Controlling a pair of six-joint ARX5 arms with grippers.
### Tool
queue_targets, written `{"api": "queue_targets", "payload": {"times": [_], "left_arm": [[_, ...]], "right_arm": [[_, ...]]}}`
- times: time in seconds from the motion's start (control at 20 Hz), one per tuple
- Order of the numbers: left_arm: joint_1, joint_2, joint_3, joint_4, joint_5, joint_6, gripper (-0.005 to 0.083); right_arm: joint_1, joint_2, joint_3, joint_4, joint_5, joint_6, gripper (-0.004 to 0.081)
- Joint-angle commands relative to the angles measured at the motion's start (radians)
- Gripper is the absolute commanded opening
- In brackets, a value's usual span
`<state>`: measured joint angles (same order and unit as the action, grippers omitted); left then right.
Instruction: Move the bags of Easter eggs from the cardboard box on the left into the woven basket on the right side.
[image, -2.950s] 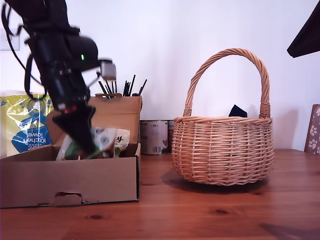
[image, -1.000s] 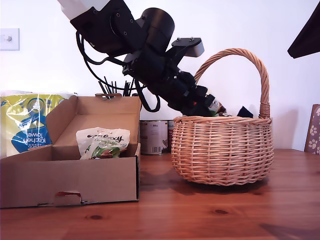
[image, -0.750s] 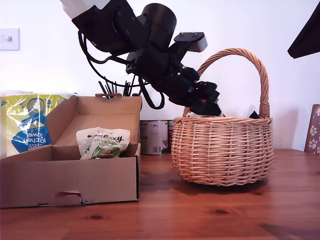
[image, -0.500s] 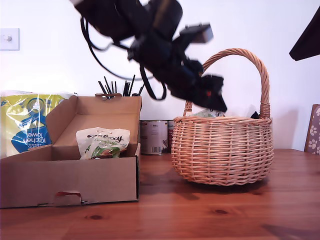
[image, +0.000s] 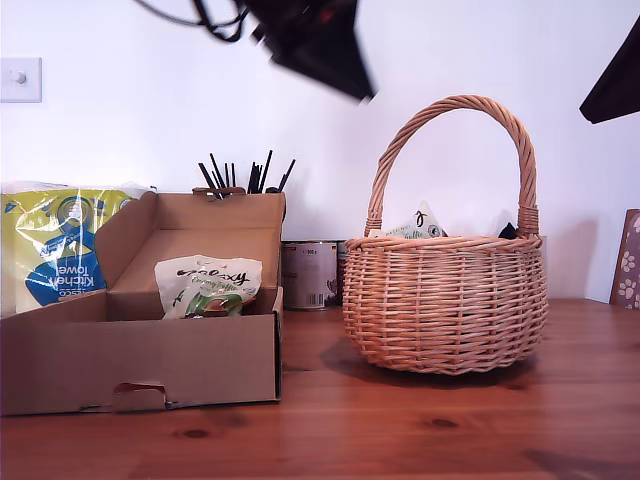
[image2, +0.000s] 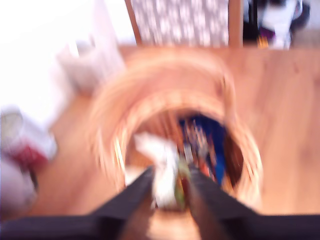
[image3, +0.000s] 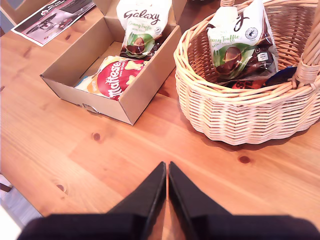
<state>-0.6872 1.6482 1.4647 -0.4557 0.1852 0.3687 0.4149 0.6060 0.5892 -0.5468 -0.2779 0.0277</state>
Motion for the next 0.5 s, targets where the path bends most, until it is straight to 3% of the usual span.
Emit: {"api": "queue_targets", "payload": {"times": [0.0,0.2,0.45], "left_arm": [[0.035,0.018,-0.06,-0.013,0.018,-0.006,-0.0021],[0.121,-0.04,-0.239,0.086,0.06,-0.003,-0.0021],[0.252,-0.117,-0.454,0.169,0.176,0.036,-0.0021]], "right_arm": [[0.006,0.0,0.009,0.003,0.0,-0.002,-0.0013],[0.006,0.0,0.009,0.003,0.0,-0.001,-0.0013],[0.006,0.0,0.009,0.004,0.0,-0.002,-0.0013]]}}
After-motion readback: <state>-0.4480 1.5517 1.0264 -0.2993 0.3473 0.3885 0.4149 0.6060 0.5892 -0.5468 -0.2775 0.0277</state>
